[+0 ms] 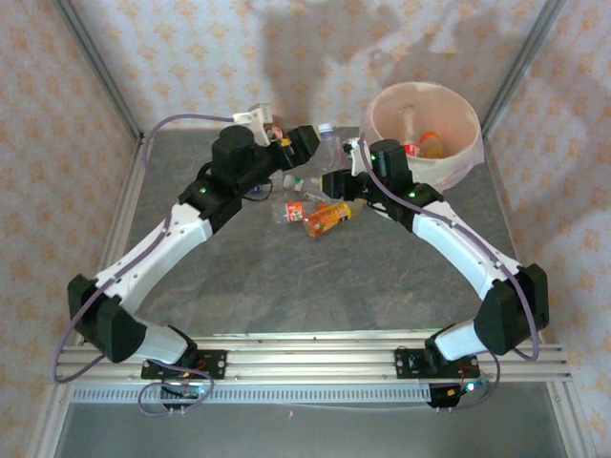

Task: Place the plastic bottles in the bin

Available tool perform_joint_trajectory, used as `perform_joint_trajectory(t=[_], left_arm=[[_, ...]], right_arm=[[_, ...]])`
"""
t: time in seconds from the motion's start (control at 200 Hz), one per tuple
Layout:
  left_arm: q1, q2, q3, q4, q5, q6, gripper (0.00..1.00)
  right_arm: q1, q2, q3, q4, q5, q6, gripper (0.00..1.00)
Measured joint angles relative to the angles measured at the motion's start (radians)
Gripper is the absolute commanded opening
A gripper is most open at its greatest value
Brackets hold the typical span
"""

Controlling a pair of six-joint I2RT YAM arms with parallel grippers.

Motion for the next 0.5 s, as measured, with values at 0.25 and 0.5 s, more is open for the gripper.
perform_joint_trajectory(t=[0.25, 0.5], left_arm=[[0.006, -0.101, -0.061, -0.031, -0.179, 0.016, 1.00], [0.046, -0.113, -0.109, -0.124, -0.342, -0.032, 1.00]], right_arm=[[-0.074, -0.031, 0.068, -0.054, 0.077, -0.035, 0.32], [-0.157, -0.058, 0.147, -0.057, 0.153, -0.051, 0.31]])
